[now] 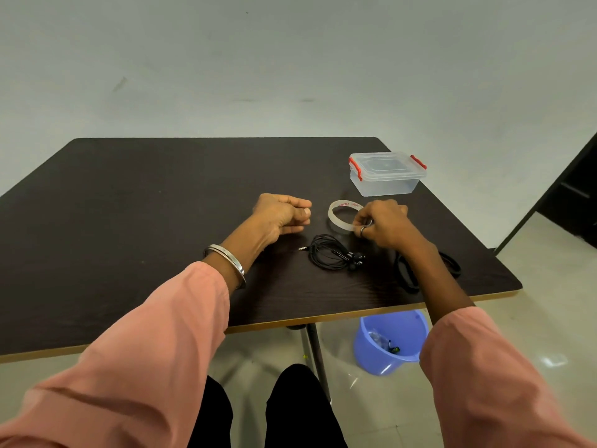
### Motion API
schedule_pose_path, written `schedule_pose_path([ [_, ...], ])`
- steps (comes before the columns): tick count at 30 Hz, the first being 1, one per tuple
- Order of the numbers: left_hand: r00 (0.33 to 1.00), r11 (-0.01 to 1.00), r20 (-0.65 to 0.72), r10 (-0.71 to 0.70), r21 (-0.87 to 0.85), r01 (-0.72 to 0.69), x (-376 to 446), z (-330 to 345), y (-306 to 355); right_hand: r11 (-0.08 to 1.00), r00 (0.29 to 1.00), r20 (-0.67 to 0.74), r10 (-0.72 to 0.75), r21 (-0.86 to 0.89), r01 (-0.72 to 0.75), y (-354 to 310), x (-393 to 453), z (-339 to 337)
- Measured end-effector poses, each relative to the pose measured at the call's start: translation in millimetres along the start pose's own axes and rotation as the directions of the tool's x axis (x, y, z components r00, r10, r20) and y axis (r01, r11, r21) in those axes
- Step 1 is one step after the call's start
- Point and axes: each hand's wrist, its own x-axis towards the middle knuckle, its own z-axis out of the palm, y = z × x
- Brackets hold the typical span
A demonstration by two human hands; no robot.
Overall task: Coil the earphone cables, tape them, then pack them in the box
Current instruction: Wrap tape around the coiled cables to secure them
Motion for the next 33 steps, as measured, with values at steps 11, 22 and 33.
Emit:
schedule_pose_path([
  [11,0.999,0.988,-0.016,0.040,0.149,-0.037,6,-1,-3,0.997,0.999,0.034,0.019,0.071,-0.022,-26,5,8],
  [22,0.997,0.971,0.058,0.052,0.230,-0.064,6,-15,-2,0.998,0.991,-0.121,0.063,0.001,-0.063,-25,5,21],
  [33,0.925,0.595,0.165,0.342,0.723,-0.349,14,19,-7,0.998,0.987,-0.142,0.068,0.020,-0.066,-22,6,24],
])
